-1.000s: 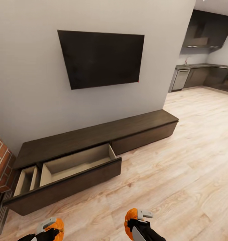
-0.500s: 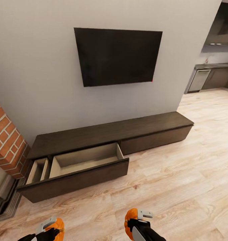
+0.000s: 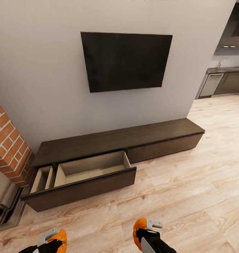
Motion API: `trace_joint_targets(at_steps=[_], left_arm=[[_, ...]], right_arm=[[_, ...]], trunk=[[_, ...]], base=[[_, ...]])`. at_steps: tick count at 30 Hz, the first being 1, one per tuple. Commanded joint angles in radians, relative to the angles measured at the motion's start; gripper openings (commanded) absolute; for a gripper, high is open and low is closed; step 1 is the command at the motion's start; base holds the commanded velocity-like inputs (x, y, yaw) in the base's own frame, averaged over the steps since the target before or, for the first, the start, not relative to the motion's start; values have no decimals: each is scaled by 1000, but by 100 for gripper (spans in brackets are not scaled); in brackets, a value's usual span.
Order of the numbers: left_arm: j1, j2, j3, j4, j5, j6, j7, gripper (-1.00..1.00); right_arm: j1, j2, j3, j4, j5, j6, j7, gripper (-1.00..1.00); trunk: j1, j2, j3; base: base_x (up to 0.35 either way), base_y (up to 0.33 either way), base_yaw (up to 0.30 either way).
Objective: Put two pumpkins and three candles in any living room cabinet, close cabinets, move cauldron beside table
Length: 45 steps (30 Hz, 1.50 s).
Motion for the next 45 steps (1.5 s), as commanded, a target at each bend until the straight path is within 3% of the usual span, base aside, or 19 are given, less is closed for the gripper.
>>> trace_joint_targets(at_steps=[1,5,8,19,31,39,42,45], left_arm=[[0,0,0,0,0,0,0,-100],[0,-1,0,0,0,0,1,-100],[0,-1,0,0,0,1,1,-100],[0,0,0,0,0,1,0,-100],[0,0,0,0,0,2,-1,-100],[0,1,1,-1,0,4,-6,-100],[0,2,3,-4,0,37,-5,-100],[-4,7,6,-25,-2,161,-5,-100]], right_arm=[[0,-1,-1,1,-4,-13,1,-100],[-1,-42,-2,5,-15,-60,-4,-100],[-1,-52,-3,6,-17,-68,-5,-100],[-1,-50,-3,5,-16,-67,-7,-100],[-1,-41,3,2,-4,-60,-11,-100],[-1,-42,5,-9,-3,-58,-10,-100],[-1,-41,2,-16,-8,-32,-10,-100],[-1,-37,-1,-98,-10,78,-18,-100]], trunk=[[-4,7,3],[-19,35,16],[-31,56,25],[-73,133,60],[-73,133,60],[-73,133,60],[-84,154,69],[-96,175,78]], base=[[0,0,0],[0,0,0],[0,0,0],[0,0,6],[14,-61,246],[3,-49,24],[0,-1,0],[0,0,0]])
